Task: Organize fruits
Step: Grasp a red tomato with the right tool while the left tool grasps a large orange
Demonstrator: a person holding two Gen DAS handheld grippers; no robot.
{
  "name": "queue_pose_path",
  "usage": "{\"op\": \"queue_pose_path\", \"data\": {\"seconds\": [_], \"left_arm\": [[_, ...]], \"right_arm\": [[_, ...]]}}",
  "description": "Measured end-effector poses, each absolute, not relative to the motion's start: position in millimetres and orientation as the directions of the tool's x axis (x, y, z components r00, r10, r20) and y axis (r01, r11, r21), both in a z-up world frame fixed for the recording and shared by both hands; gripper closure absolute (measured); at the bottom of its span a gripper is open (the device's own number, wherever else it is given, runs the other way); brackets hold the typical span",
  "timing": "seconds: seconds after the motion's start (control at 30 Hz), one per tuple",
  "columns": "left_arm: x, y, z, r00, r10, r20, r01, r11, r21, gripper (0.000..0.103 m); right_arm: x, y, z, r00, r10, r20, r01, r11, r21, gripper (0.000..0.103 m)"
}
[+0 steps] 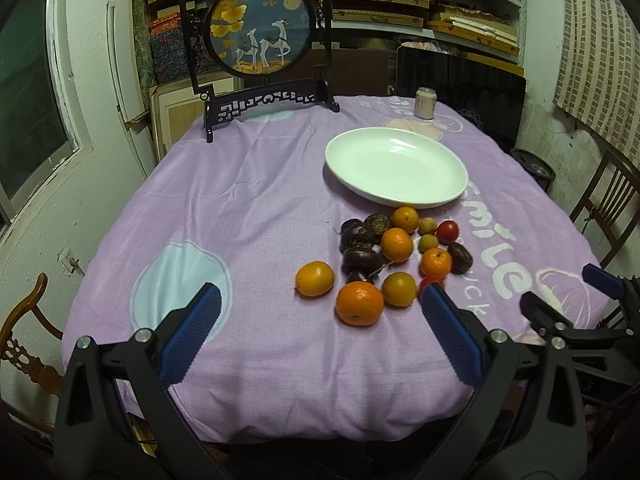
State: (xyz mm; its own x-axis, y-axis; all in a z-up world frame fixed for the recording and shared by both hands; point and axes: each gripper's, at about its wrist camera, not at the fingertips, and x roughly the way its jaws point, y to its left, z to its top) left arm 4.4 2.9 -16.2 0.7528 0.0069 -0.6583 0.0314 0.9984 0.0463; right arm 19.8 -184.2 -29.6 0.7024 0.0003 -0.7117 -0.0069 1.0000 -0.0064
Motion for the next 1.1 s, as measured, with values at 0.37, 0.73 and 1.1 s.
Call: {"op": "queue_pose_path", "data": {"seconds": [0.37, 0.73, 1.1], "left_arm": [[24, 47, -57, 0.667, 0.102, -0.738, -0.028, 0.993, 0.113, 0.002], [35, 57, -74, 0.626, 0.005, -0.78, 0.025, 0.999, 0.026, 0.002], [63, 2, -96, 0.561, -0.075, -0.824, 0.111, 0.994, -0.015, 0.002]], "right_arm": [[41, -155, -58, 0.625, 0.276, -0.73, -0.274, 0.954, 0.125, 0.039], [100, -133, -103, 0.541, 0.296, -0.787, -0.294, 0.944, 0.152, 0.074], [71, -176, -90, 0.584, 0.233, -0.777, -0.222, 0.967, 0.123, 0.074]]}}
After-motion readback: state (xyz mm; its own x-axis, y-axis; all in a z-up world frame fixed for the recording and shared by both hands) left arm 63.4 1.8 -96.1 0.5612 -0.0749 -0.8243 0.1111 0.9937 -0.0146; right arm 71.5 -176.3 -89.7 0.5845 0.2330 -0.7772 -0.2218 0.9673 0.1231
